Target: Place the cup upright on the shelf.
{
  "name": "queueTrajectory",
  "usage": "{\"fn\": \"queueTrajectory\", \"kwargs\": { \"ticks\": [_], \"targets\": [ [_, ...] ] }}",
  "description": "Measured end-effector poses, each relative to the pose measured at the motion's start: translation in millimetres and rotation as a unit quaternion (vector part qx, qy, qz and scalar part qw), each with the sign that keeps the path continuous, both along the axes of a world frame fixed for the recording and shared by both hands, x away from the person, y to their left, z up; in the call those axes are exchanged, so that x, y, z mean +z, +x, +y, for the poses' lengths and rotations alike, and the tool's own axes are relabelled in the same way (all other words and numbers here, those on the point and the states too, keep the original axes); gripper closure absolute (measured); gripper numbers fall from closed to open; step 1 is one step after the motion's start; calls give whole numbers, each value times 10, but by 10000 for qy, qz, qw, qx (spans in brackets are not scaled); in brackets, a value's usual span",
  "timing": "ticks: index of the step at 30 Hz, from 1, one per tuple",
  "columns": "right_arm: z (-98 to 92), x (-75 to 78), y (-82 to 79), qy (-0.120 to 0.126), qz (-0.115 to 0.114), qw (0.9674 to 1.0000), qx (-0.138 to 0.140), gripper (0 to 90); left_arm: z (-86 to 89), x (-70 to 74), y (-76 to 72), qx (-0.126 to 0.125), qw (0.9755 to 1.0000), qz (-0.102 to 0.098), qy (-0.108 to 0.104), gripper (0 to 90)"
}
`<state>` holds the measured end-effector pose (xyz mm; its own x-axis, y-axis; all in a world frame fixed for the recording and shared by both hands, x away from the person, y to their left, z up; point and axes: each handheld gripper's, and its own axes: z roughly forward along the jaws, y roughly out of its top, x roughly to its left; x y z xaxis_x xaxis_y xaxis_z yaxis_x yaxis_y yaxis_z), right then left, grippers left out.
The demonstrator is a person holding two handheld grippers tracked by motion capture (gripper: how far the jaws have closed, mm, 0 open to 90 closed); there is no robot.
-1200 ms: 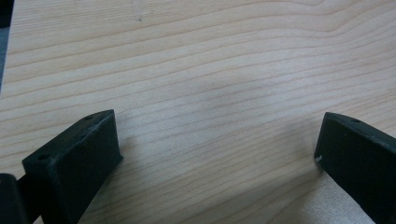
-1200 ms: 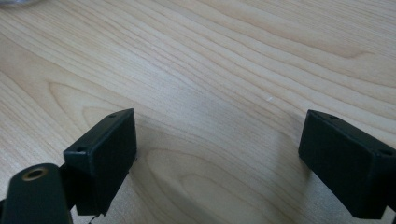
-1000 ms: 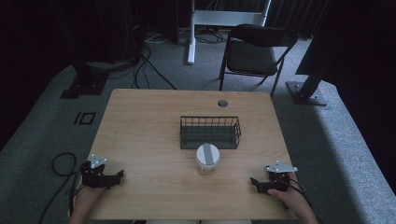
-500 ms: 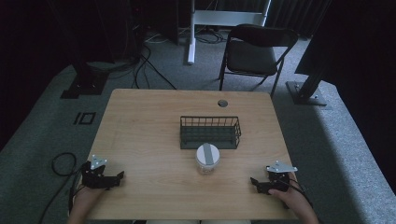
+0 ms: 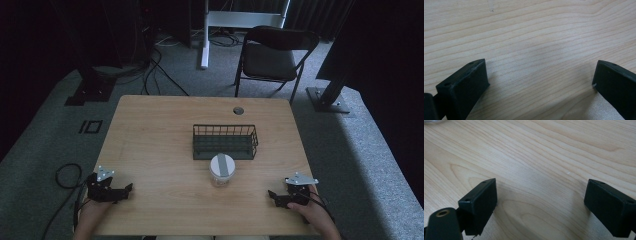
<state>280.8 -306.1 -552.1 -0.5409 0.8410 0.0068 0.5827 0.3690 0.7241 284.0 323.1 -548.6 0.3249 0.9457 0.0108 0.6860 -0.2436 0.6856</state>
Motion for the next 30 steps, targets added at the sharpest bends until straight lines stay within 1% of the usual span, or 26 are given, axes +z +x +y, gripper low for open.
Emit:
{"fn": "queueTrajectory", "kwargs": {
  "ticks": [5,9,14,16,18,25,27,30],
  "targets": [
    [31,2,-11,13,-4,10000,20,110,0,0,0,0,10000,0,-1,2],
    [63,10,-12,100,3,9999,57,110,0,0,0,0,10000,1,0,2],
    [110,60,-2,169,-61,9998,121,110,0,0,1,0,10000,-1,-2,2],
    [137,70,7,154,-75,9997,173,110,0,0,0,-1,10000,0,1,2],
    [167,79,19,208,-86,9995,232,110,0,0,0,-1,10000,0,0,2],
    [303,96,62,203,-140,9988,424,110,0,0,0,2,10000,-1,-3,2],
    [339,102,72,248,-126,9985,476,110,0,0,0,1,10000,-1,-2,2],
    [389,105,82,250,-135,9981,548,110,0,0,0,1,10000,-1,-3,2]
  ]
}}
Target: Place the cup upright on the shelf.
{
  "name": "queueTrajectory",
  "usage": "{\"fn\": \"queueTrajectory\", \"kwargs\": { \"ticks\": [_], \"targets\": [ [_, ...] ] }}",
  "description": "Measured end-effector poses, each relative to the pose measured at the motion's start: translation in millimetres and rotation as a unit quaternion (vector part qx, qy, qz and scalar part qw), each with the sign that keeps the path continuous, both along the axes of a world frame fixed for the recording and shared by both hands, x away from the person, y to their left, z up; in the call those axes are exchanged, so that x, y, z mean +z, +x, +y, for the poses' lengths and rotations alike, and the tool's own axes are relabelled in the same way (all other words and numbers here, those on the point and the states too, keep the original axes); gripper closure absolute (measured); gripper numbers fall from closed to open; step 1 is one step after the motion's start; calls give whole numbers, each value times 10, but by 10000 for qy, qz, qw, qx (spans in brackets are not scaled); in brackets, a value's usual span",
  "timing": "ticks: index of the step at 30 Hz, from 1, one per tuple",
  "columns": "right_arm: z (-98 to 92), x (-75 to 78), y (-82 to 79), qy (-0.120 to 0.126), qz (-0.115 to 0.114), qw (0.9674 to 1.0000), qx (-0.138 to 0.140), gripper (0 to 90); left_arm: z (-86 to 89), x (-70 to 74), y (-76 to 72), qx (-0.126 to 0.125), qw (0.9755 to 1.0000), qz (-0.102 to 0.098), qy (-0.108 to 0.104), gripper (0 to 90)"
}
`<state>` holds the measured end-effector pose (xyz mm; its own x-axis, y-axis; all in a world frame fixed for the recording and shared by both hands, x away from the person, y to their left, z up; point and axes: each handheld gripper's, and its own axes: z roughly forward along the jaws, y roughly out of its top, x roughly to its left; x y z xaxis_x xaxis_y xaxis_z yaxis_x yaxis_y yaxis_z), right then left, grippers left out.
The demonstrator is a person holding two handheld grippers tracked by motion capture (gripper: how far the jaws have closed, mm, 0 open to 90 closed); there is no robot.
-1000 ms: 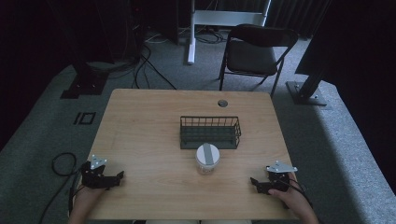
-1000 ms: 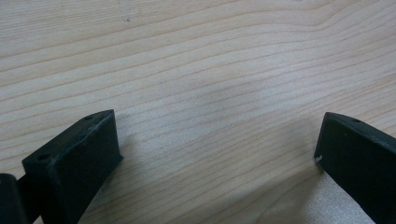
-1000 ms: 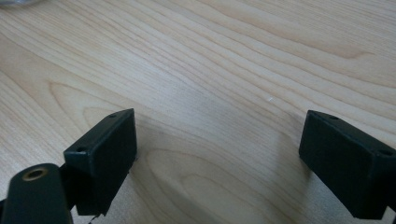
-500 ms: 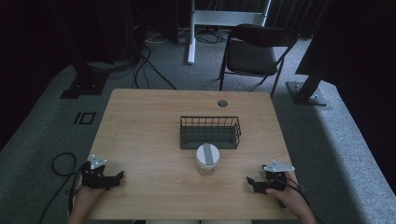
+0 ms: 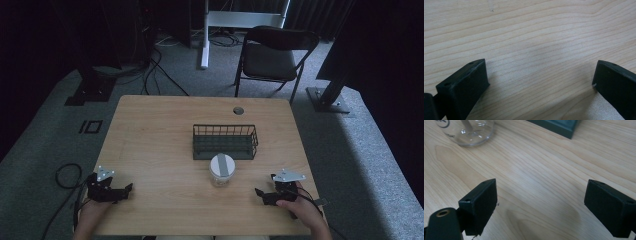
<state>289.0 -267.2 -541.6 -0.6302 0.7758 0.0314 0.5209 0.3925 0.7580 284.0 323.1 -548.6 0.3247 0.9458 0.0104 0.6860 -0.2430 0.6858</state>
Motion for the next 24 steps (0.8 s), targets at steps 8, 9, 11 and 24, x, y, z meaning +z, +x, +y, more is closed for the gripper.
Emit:
{"fn": "queueTrajectory", "kwargs": {
  "ticks": [8,9,11,24],
  "targets": [
    [159,9,25,30,-21,9998,185,110,0,1,0,0,10000,6,3,2],
    [191,8,34,52,-33,9997,228,110,0,1,0,-1,10000,6,4,2],
    [201,9,35,40,-30,9997,246,110,0,1,0,-1,10000,6,4,2],
    [514,34,75,207,-156,9974,670,110,-1,0,0,5,10000,1,-5,2]
  ]
}}
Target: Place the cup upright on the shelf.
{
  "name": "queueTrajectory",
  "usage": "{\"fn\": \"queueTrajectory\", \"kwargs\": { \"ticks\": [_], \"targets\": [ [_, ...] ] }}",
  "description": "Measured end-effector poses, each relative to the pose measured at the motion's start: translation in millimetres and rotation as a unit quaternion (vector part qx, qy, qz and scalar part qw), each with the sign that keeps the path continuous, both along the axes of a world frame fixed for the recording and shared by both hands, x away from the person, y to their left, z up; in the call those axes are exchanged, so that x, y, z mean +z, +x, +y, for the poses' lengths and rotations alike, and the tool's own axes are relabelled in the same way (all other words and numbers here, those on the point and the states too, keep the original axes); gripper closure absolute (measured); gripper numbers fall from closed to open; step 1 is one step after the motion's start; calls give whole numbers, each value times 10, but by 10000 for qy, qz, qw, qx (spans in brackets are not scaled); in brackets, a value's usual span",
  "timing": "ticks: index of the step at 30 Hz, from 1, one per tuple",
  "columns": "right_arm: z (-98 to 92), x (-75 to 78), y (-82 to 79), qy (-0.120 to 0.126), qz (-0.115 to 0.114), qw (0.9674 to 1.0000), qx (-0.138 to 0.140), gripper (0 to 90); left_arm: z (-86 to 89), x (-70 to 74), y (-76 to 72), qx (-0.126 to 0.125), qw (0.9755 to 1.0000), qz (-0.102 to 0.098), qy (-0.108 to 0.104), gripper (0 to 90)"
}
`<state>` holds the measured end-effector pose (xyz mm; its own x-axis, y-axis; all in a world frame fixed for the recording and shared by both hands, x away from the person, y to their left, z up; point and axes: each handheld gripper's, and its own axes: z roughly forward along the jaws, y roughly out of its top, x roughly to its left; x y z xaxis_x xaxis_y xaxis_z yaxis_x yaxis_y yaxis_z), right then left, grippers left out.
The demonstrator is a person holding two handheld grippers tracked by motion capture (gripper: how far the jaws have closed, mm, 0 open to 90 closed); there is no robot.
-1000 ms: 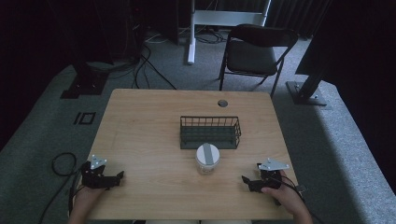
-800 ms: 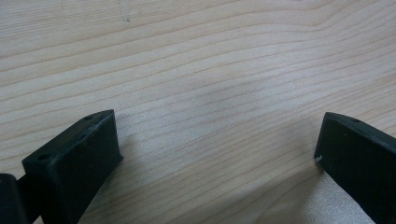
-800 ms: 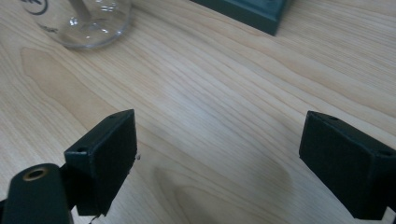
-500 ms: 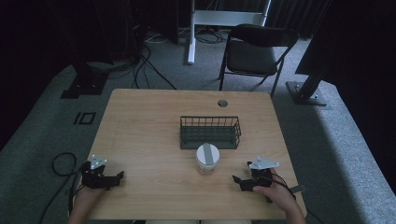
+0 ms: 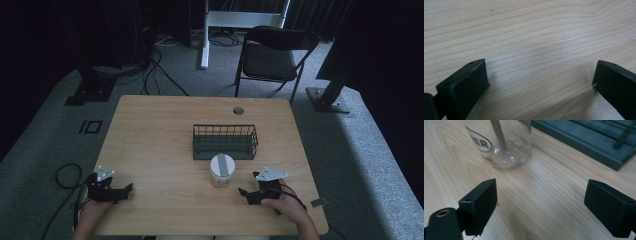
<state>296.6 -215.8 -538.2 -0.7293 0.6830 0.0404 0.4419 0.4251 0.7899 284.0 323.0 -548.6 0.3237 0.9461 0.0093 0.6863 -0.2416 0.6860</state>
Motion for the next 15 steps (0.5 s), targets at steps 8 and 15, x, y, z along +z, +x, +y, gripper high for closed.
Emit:
{"fn": "queueTrajectory", "kwargs": {
  "ticks": [8,15],
  "targets": [
    [156,11,16,112,-48,9997,198,110,0,0,0,0,10000,0,0,2],
    [256,36,33,252,-83,9991,328,110,0,1,0,0,10000,3,1,2]
  ]
}}
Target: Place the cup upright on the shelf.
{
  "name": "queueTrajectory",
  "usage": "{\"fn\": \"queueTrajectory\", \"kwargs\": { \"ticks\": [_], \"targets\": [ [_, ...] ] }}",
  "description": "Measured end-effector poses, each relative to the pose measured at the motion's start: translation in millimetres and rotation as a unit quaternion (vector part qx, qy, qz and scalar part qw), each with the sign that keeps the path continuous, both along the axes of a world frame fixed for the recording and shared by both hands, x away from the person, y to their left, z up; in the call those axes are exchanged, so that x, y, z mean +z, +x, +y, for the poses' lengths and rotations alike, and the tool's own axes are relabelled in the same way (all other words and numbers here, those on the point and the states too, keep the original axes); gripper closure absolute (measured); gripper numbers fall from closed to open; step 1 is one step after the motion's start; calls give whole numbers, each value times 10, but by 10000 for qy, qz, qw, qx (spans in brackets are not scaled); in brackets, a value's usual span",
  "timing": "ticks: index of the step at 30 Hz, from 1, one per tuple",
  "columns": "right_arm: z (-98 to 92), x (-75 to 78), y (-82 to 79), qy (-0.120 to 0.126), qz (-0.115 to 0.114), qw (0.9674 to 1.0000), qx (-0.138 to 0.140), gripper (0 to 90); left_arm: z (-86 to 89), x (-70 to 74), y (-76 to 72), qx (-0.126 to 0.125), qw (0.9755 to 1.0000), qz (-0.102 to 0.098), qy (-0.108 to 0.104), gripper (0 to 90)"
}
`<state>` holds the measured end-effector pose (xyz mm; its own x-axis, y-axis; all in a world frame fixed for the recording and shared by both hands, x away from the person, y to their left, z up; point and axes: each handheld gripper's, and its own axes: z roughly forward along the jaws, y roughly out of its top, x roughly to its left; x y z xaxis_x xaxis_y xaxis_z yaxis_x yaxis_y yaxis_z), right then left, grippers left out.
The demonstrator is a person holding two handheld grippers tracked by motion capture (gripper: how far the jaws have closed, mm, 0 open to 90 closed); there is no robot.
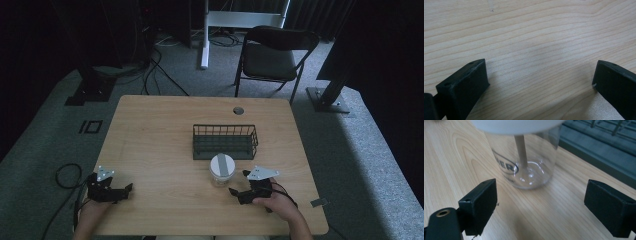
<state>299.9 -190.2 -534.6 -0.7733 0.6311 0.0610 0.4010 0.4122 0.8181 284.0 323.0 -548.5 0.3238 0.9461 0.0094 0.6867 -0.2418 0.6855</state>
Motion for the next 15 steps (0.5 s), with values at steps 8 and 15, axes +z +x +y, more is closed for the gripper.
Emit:
{"fn": "queueTrajectory", "kwargs": {
  "ticks": [8,15],
  "targets": [
    [93,12,24,73,-104,9999,45,110,-2,-1,0,-15,10000,-4,-3,2],
    [156,49,53,276,-281,9992,37,110,-2,-1,0,-13,10000,-6,-4,2]
  ]
}}
